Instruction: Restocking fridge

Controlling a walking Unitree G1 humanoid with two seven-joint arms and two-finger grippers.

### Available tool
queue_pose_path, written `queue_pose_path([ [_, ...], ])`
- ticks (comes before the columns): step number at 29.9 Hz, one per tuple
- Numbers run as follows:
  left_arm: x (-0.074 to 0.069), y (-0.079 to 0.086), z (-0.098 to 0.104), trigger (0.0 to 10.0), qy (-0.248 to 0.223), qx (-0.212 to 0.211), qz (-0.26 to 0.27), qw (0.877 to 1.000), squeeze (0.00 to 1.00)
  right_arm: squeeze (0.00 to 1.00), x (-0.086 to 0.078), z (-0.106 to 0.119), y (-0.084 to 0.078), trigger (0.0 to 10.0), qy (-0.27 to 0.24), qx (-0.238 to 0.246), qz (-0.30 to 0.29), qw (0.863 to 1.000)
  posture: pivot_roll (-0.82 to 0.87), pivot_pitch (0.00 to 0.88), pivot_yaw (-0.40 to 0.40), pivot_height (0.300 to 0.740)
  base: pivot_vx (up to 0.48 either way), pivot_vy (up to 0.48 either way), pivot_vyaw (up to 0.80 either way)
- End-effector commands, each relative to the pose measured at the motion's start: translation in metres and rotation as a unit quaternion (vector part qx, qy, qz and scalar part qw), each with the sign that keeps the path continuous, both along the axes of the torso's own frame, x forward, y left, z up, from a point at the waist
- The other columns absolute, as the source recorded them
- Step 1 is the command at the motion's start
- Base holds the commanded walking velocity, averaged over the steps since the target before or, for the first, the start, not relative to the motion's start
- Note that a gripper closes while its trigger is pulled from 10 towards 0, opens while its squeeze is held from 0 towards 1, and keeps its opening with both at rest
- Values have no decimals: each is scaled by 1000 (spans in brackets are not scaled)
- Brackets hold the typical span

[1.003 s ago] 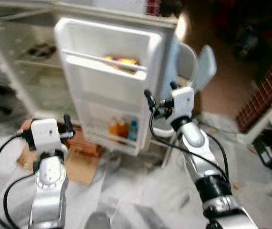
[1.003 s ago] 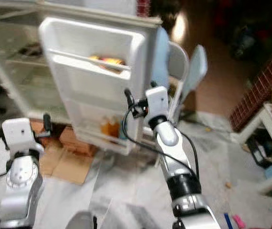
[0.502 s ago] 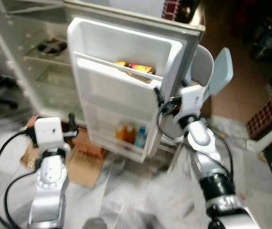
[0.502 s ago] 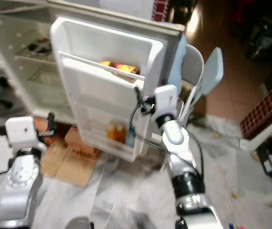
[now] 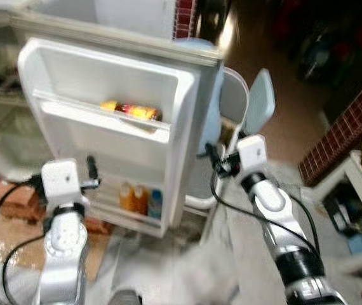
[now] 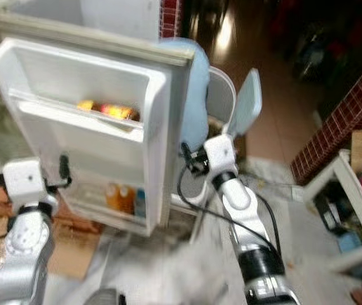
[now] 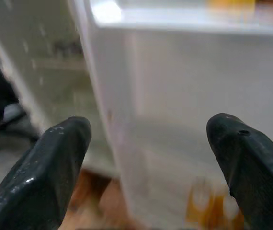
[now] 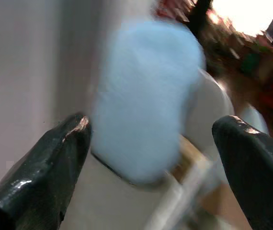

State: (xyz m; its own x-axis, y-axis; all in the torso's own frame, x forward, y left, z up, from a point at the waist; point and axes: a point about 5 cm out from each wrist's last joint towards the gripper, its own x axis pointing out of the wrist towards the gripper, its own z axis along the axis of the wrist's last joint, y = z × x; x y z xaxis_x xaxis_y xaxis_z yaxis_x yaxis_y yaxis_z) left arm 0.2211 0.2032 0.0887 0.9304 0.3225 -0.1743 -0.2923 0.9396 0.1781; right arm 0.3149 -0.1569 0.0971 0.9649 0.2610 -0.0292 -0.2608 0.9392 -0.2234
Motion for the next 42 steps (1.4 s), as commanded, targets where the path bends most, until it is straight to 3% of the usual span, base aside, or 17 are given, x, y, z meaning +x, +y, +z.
queue_pose_path([
  [1, -17, 17, -22, 10000, 81, -6, 26, 996, 0, 0, 11, 3, -11, 10000, 4, -2, -38, 999, 122, 0, -55, 740, 0, 0, 0],
  [6, -30, 29, -39, 10000, 124, -19, 47, 991, 0, 0, 27, 15, -7, 10000, -12, 3, -52, 999, 139, 0, -59, 740, 0, 0, 0],
  [13, -71, 46, -93, 10000, 242, -56, 82, 965, 0, 0, 61, 54, 29, 10000, -42, 47, -54, 997, 156, 0, -71, 740, 0, 0, 0],
  [17, -75, 51, -101, 10000, 258, -65, 92, 960, 0, 0, 71, 70, 58, 10000, -44, 88, -30, 995, 170, 0, -82, 740, 0, 0, 0],
  [19, -72, 51, -100, 10000, 256, -61, 87, 961, 0, 0, 72, 75, 72, 10000, -42, 104, -5, 994, 175, 0, -85, 740, 0, 0, 0],
  [20, -67, 50, -97, 10000, 251, -49, 76, 964, 0, 0, 68, 84, 100, 10000, -39, 127, 65, 989, 180, 0, -87, 740, 0, 0, 0],
  [22, -65, 49, -97, 10000, 249, -47, 73, 965, 0, 0, 66, 86, 108, 10000, -39, 131, 88, 987, 184, 0, -89, 740, 0, 0, 0],
  [25, -64, 48, -97, 10000, 249, -47, 69, 965, 0, 0, 53, 88, 125, 10000, -33, 151, 185, 971, 190, 0, -93, 740, 0, 0, 0],
  [26, -64, 48, -99, 10000, 252, -51, 70, 964, 0, 0, 40, 86, 127, 10000, -22, 164, 259, 952, 190, 0, -93, 740, 0, 0, 0],
  [29, -69, 50, -105, 10000, 265, -64, 75, 959, 0, 0, 7, 67, 113, 10000, 18, 128, 402, 906, 175, 0, -92, 740, 0, 0, 0],
  [30, -71, 50, -109, 10000, 272, -70, 76, 957, 0, 0, 6, 39, 91, 10000, 62, 68, 395, 914, 168, 0, -90, 740, 0, 0, 0],
  [31, -71, 50, -109, 10000, 272, -70, 76, 957, 0, 0, 6, 39, 91, 10000, 62, 68, 395, 914, 168, 0, -90, 740, 0, 0, 0],
  [32, -73, 49, -113, 10000, 283, -79, 74, 953, 0, 0, 7, 11, 67, 10000, 104, -12, 376, 921, 166, 0, -88, 740, 0, 0, 0],
  [34, -74, 49, -116, 10000, 291, -87, 74, 950, 0, 0, 8, -3, 52, 10000, 131, -53, 375, 916, 164, 0, -84, 740, 0, 0, 0],
  [36, -74, 50, -117, 10000, 293, -90, 75, 949, 0, 0, 8, -7, 47, 10000, 142, -63, 375, 914, 164, 0, -83, 740, 0, 0, 0],
  [39, -75, 51, -118, 10000, 297, -91, 73, 948, 0, 0, 22, -17, 24, 10000, 174, -158, 304, 923, 163, 0, -77, 740, 0, 0, 0],
  [42, -75, 52, -117, 10000, 299, -86, 71, 948, 0, 0, 44, 0, 25, 10000, 130, -231, 199, 943, 163, 0, -74, 740, 0, 0, 0],
])
